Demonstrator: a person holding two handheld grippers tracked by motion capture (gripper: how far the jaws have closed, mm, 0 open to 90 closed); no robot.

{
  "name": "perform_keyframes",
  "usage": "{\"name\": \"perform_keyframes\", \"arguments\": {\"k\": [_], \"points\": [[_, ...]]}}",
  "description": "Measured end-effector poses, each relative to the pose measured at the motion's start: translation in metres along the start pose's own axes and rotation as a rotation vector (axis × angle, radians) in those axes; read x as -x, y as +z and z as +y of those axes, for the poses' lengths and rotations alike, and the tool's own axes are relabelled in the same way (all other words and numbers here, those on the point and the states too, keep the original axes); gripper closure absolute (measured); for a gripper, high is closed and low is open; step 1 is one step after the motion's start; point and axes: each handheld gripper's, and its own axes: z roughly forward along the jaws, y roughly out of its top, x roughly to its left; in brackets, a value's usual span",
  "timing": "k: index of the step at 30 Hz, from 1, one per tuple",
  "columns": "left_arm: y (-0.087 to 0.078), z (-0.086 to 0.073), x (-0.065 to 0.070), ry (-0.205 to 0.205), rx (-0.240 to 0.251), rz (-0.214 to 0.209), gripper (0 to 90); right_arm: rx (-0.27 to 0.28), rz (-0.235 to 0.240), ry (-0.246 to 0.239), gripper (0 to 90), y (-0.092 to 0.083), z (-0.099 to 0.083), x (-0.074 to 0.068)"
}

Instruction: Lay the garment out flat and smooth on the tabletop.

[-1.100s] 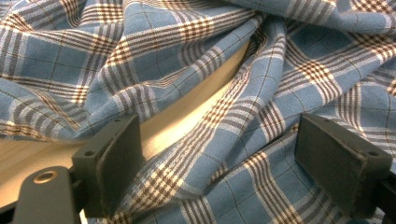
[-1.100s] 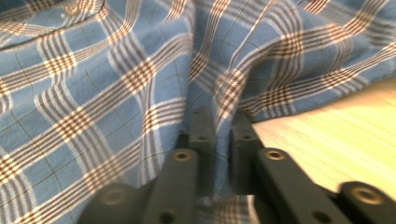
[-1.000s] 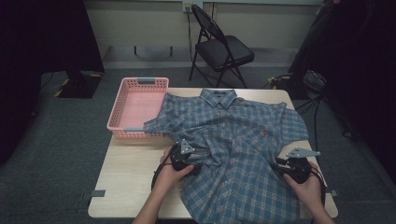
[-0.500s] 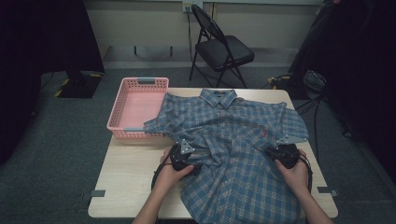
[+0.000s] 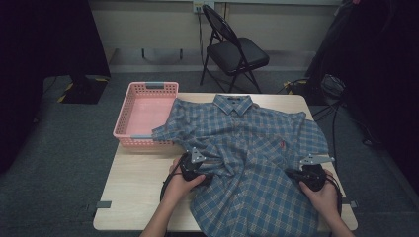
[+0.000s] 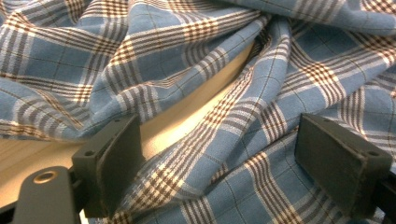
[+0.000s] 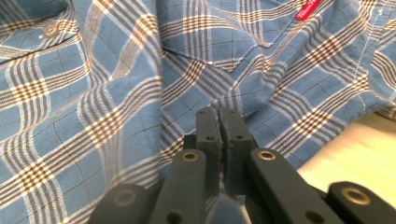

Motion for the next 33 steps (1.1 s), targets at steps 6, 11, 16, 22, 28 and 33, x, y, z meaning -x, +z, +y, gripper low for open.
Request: {"name": "perform_keyframes", "arguments": {"k": [6,11,16,22,28,33], "points": [[0.000,0.000,0.000,-0.001,0.000,0.001,14.6,0.136,-0.071,0.068,59.0,-0.011,0.009,0.004],[0.000,0.000,0.000,-0.001,0.000,0.001,14.7,0.159,-0.086,0.076,49.3,0.002,0.027,0.004],[0.000,0.000,0.000,0.001,0.000,0.001,14.7,0.066,-0.089,0.032,44.7,0.033,0.031,-0.005],[0.000,0.000,0.000,0.001,0.000,0.001,14.7,0.069,-0.087,0.078,44.3,0.040,0.023,0.012],[0.002,0.002,0.003,0.007,-0.002,-0.004,14.5,0.079,-0.128,0.110,46.5,0.039,0.021,0.032],[0.005,0.005,0.004,0.010,-0.001,-0.009,13.8,0.081,-0.151,0.123,46.5,0.041,0.023,0.043]]}}
